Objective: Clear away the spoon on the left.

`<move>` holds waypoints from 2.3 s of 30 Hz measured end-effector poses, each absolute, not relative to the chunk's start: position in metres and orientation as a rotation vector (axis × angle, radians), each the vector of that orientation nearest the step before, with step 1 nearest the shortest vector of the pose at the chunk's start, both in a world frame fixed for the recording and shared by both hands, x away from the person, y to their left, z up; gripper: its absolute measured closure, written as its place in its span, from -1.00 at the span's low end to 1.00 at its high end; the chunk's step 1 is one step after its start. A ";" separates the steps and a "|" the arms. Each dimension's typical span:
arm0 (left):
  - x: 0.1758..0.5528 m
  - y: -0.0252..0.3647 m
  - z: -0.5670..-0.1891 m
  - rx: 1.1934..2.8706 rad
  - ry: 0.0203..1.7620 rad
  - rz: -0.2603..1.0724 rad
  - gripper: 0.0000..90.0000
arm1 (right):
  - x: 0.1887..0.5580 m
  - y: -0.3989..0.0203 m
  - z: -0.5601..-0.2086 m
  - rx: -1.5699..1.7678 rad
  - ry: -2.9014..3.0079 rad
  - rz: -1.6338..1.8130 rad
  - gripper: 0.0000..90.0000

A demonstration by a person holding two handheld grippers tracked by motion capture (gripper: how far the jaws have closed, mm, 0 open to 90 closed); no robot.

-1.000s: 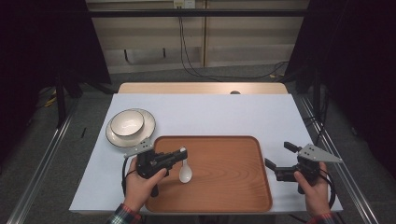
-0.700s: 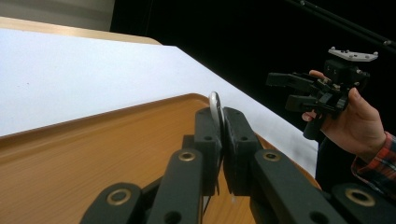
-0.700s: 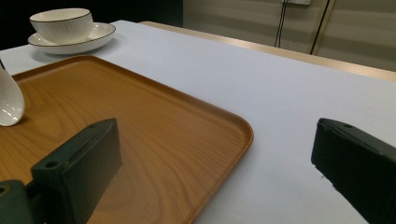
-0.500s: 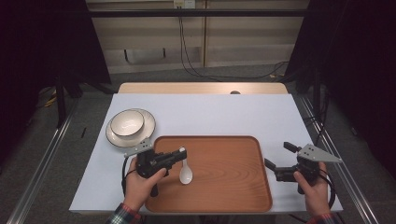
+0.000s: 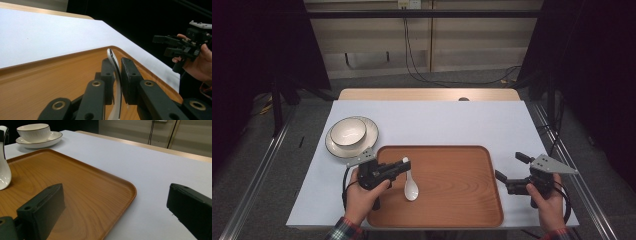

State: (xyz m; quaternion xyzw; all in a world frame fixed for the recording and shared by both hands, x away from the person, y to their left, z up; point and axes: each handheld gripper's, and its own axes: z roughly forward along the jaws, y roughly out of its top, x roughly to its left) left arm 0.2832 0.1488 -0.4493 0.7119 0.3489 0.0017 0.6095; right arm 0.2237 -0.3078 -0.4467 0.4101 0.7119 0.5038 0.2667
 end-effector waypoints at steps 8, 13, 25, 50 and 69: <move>0.286 0.150 -0.452 1.662 0.810 0.016 0.75 | 0.224 -0.308 -0.447 1.108 1.922 1.359 -0.98; 0.289 0.150 -0.453 1.659 0.820 0.029 0.72 | 0.224 -0.308 -0.447 1.107 1.924 1.360 -0.98; 0.296 0.150 -0.457 1.671 0.828 0.050 0.67 | 0.223 -0.307 -0.447 1.108 1.931 1.359 -0.98; 0.301 0.149 -0.462 1.705 0.853 0.107 0.54 | 0.223 -0.306 -0.447 1.104 1.937 1.354 -0.97; 0.298 0.154 -0.453 1.695 0.859 0.198 -0.08 | 0.222 -0.306 -0.445 1.098 1.931 1.357 -0.97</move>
